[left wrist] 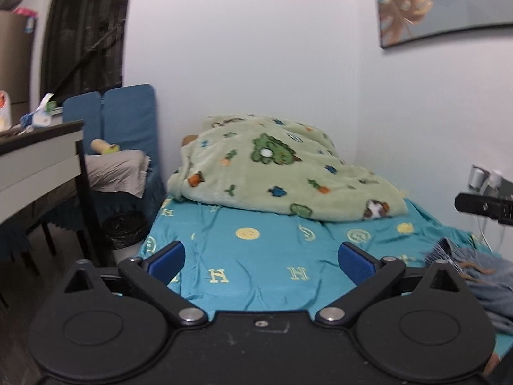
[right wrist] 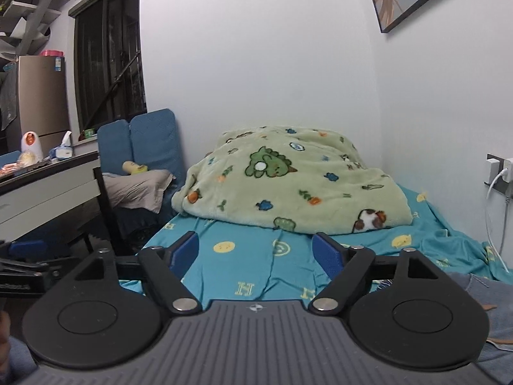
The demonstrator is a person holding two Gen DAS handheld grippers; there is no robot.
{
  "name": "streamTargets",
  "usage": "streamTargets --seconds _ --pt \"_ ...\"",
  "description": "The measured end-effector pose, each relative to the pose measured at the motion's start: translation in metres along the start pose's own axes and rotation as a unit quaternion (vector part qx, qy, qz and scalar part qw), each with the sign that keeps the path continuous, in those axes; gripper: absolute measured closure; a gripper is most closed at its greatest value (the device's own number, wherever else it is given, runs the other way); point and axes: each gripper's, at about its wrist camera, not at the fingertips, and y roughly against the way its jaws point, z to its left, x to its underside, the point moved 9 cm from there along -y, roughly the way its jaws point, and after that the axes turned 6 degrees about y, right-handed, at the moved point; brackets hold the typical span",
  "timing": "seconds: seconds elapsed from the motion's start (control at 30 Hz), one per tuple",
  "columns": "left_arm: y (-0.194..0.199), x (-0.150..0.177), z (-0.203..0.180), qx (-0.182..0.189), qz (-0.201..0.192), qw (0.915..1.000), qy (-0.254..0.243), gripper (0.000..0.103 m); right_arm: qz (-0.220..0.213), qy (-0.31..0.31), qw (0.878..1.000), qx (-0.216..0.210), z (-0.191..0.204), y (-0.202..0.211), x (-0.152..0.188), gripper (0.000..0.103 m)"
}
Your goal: Fold clothes
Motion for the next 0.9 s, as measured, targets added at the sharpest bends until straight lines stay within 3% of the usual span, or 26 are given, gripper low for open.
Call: streamTargets --seconds 0.3,0.47,0.6,0.9 --pt "-0.035 0.022 0.000 -0.004 0.002 1.0000 0.007 0.001 -0.016 0.005 1.000 0.023 -0.018 -0.029 0.027 0.012" --pt "-0.043 0.032 0.002 -0.018 0.018 0.9997 0.000 0.001 0.010 -0.019 1.000 0.006 -0.022 -0.038 0.052 0.000" --pt "-0.045 0.035 0.001 -0.020 0.025 0.9995 -0.006 0.001 0.024 -0.002 0.999 0.023 -0.022 -0.037 0.058 0.000" --pt "-0.046 0.040 0.002 -0.021 0.037 0.9991 -0.005 0.001 0.028 0.000 0.999 0.018 -0.019 -0.038 0.058 0.000"
